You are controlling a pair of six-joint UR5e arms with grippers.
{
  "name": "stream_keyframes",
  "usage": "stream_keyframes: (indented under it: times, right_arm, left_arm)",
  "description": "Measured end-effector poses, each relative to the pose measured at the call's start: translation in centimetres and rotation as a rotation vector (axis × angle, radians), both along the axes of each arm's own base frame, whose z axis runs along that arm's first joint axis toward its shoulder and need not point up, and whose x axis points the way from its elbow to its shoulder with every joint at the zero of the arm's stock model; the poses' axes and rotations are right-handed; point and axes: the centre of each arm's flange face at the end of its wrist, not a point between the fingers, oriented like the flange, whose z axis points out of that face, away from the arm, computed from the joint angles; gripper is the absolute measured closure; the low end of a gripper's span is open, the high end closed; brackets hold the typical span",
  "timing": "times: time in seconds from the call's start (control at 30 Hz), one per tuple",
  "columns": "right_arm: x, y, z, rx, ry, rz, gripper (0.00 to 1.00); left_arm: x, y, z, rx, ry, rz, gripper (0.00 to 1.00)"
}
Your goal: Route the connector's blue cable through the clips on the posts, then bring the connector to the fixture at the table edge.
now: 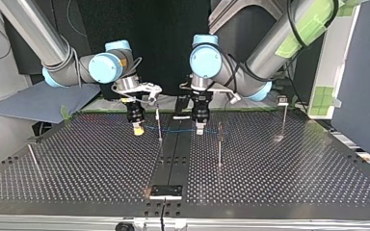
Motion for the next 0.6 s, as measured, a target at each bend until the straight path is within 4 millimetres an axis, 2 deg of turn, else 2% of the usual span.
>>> stream_keyframes:
  times: [0.27,0.6]
  right_arm:
    - [-0.2,-0.1,0.0,0.004,0.005,-0.003,1.0]
    - [-0.3,-0.2,-0.1,0.003,0.005,-0.003,1.0]
  left_arm:
    - [0.7,-0.6,-0.2,-0.006,-0.009,-0.001,0.01]
    - [1.2,-0.3,0.1,-0.009,-0.016,0.008,0.01]
